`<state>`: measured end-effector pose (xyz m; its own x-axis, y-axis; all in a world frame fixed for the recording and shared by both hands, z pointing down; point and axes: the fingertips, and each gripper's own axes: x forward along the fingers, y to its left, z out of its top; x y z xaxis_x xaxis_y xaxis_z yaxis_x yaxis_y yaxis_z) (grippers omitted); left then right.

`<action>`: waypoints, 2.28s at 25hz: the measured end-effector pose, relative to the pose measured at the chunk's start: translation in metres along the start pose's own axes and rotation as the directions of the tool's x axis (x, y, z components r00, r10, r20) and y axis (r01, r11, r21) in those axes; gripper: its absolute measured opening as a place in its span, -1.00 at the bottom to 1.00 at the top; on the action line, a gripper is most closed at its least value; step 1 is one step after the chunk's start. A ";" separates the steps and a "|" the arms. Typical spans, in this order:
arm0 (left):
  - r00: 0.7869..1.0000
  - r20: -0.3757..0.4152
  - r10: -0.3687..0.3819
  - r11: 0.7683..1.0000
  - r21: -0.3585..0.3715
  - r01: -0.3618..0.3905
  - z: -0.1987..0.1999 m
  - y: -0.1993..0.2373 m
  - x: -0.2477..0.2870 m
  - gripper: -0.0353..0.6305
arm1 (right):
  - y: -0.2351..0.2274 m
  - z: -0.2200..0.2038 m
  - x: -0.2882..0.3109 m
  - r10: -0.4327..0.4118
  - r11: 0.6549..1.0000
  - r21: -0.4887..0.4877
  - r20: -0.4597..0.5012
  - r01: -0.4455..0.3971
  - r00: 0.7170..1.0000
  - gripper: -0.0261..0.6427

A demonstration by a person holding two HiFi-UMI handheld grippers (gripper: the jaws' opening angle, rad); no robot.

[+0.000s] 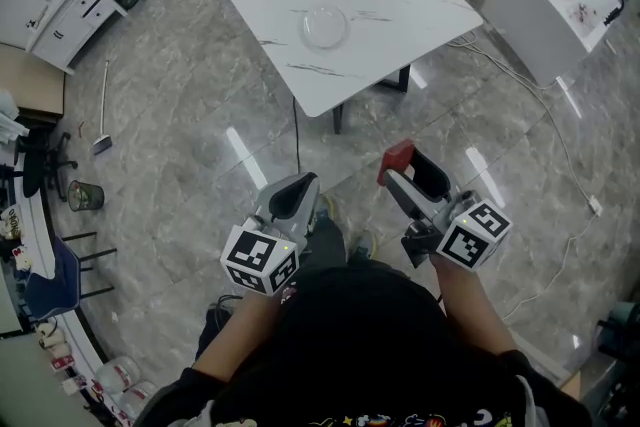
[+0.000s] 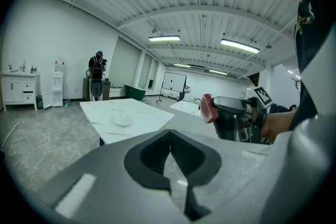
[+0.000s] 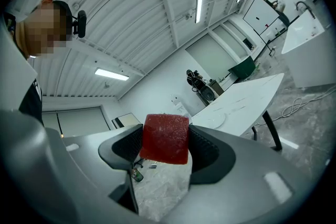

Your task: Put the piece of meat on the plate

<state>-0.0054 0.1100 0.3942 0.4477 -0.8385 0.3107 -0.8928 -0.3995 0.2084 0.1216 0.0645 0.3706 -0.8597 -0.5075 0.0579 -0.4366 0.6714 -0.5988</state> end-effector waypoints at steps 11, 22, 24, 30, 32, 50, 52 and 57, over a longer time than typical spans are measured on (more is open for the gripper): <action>1.000 -0.006 -0.030 1.000 0.004 0.030 0.020 0.046 0.022 -0.89 | -0.010 0.016 0.051 -0.016 1.000 -0.004 0.006 0.016 1.000 -0.04; 0.994 -0.019 -0.104 0.994 0.028 0.105 0.047 0.094 0.043 -0.89 | -0.012 0.033 0.098 -0.069 0.998 -0.007 0.043 0.069 0.997 -0.04; 0.993 -0.025 -0.119 0.993 0.025 0.119 0.047 0.098 0.044 -0.89 | -0.012 0.031 0.102 -0.082 0.997 -0.001 0.042 0.082 0.996 -0.04; 0.987 -0.044 -0.156 0.988 0.003 0.156 0.040 0.117 0.050 -0.89 | -0.016 0.023 0.119 -0.123 0.992 0.010 0.039 0.122 0.992 -0.04; 0.984 -0.051 -0.168 0.986 -0.009 0.168 0.036 0.123 0.050 -0.89 | -0.016 0.020 0.125 -0.135 0.991 0.013 0.037 0.134 0.990 -0.04; 0.979 -0.023 -0.205 0.979 -0.030 0.204 0.037 0.159 0.033 -0.89 | 0.005 0.006 0.162 -0.173 0.985 -0.004 0.007 0.173 0.985 -0.04; 0.980 -0.014 -0.198 0.980 -0.027 0.197 0.040 0.162 0.032 -0.89 | 0.005 0.007 0.166 -0.166 0.986 -0.012 0.004 0.166 0.986 -0.04; 0.984 -0.004 -0.180 0.983 -0.023 0.180 0.044 0.170 0.029 -0.89 | 0.002 0.008 0.175 -0.157 0.987 -0.015 0.001 0.157 0.988 -0.04</action>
<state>-0.1462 0.0009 0.3976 0.6012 -0.7514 0.2718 -0.7963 -0.5352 0.2818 -0.0276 -0.0273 0.3735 -0.7803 -0.6070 0.1507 -0.5703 0.5916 -0.5699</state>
